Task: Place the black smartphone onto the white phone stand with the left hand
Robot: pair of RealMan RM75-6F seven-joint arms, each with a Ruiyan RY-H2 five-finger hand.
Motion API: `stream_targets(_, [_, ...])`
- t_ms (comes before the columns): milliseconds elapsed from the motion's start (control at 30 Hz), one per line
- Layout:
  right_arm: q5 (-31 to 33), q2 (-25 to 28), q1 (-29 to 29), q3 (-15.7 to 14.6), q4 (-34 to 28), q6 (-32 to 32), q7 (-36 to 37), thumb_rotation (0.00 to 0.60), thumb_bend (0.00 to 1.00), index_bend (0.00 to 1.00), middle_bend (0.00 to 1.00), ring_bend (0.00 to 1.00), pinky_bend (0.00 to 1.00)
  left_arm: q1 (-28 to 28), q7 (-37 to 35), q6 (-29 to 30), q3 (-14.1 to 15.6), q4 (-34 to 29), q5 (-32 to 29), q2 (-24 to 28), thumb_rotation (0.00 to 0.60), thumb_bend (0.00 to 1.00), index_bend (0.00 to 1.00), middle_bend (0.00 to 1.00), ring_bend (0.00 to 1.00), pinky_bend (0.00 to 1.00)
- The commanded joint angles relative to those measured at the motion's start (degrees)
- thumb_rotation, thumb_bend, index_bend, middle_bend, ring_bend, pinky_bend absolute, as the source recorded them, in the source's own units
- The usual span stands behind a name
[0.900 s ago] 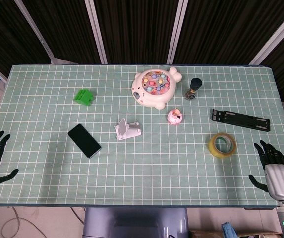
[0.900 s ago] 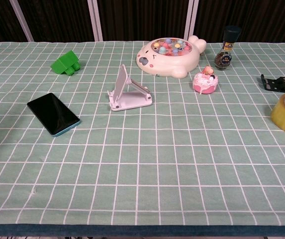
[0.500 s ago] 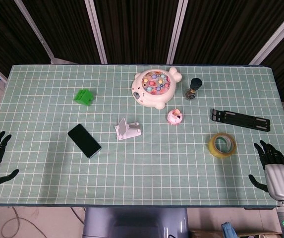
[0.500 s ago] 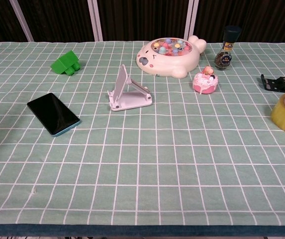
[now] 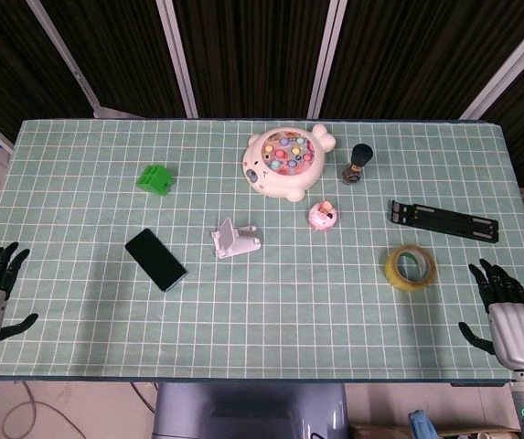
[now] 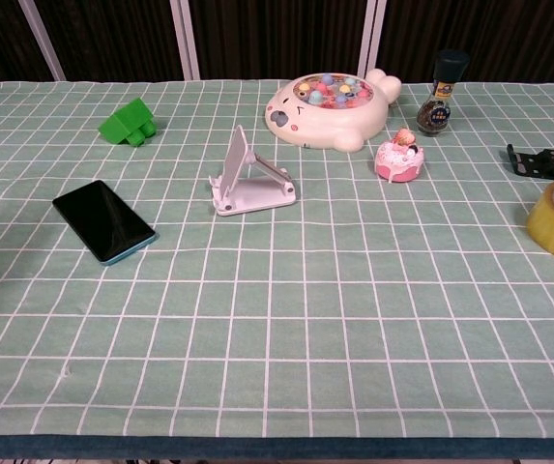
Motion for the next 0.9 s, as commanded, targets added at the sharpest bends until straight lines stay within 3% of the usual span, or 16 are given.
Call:
stream_targets(33, [0.0,-0.1,0.1,0.0,0.2,-0.1,0.1,0.600,0.33,0.04,0.00,0.00,0.15,-1.4,1.7,-1.5,0.0,-0.7,1.0,1.1,0.600,0.05,0.00,0.00,0.00,0.00])
stream_targets(367, [0.8,0.1,0.4,0.3,-0.4,-0.8,-0.8,0.600,0.33,0.04,0.00,0.00,0.15,-10.7,12.0,-14.3,-2.4,-4.0,0.3,4.8,0.600,0.05,0.00,0.00,0.00,0.01])
stream_targets(633, [1.3,0.3,0.4,0.4,-0.6,-1.0,-0.4,0.600,0.33,0.04,0.00,0.00,0.15,-19.1,21.9,-26.8,-4.7,-2.4,-5.7,3.4,0.600,0.05,0.00,0.00,0.00,0.02])
stream_targets(900, [1.9,0.1,0.4,0.5,-0.6,-1.3,-0.5,0.600,0.33,0.04,0.00,0.00,0.15,-25.3,29.6,-34.3,-5.8,0.2,-11.7,-0.2,0.600,0.07,0.09,0.05,0.00,0.02])
